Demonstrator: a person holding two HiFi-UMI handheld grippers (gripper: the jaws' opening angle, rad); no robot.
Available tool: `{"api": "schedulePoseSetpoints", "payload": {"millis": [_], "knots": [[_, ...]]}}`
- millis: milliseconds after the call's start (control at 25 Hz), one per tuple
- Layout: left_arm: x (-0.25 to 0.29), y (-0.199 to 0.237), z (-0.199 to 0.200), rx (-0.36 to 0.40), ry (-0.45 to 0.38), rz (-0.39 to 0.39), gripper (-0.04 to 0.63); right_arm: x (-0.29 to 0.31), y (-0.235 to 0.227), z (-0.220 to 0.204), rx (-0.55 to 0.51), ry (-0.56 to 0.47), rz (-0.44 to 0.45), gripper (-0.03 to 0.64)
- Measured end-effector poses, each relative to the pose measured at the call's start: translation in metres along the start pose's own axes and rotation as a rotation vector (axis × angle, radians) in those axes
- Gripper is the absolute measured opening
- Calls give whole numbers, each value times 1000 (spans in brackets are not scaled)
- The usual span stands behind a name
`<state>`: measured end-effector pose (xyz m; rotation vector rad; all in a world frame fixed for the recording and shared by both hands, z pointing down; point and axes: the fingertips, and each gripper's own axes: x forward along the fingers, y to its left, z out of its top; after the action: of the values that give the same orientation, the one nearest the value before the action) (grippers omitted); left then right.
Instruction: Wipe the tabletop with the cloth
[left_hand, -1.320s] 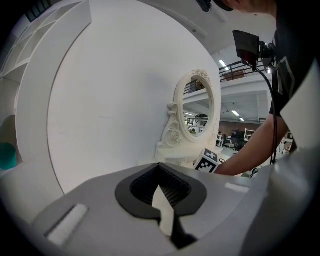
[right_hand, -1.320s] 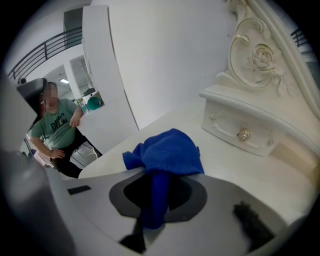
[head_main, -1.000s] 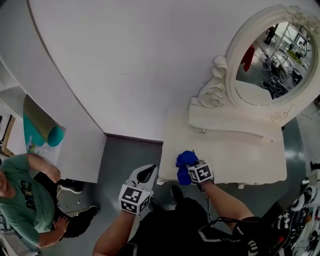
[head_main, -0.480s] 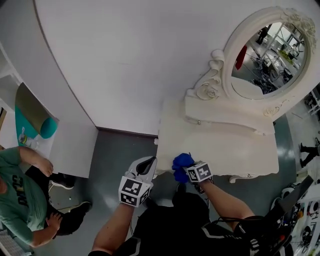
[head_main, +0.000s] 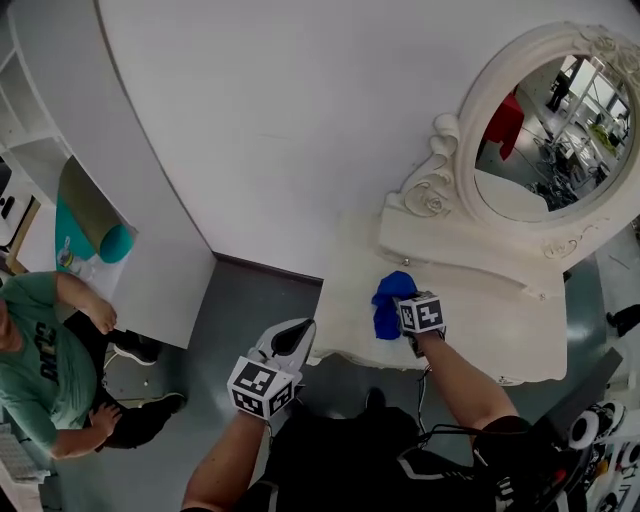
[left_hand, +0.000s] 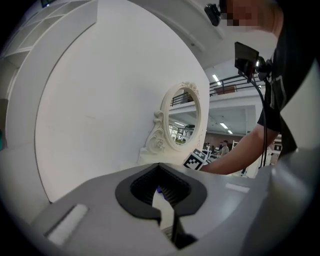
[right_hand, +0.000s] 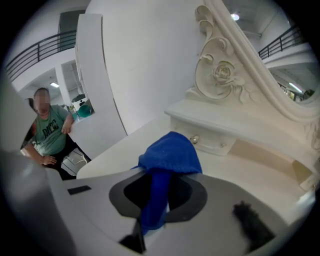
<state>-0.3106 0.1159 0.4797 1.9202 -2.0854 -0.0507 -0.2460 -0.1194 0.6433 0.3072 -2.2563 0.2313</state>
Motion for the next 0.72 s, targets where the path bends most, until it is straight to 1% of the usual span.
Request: {"api": "schedulePoseSetpoints", "payload": {"millis": [80,240,360,440,560,720], "knots": [[2,-7,0,-12,0,18,6,8,-17,6,-7,12,-2,54],[9,-21,-8,39,44,71,6,25,-44,6,-26,52,4,54],[19,-30,-14,42,82,91,6,33,-68,-1,-2,76,-1,54],[18,-30,-17,32,95,118,6,41,-67,0,15,67,26,54],[14,-27,-21,23,97,161,6,48,-56,1,-14,62,54,54],[19,-28,-18,25,86,168,6,40,-48,-11,-21,78,62,54]]}}
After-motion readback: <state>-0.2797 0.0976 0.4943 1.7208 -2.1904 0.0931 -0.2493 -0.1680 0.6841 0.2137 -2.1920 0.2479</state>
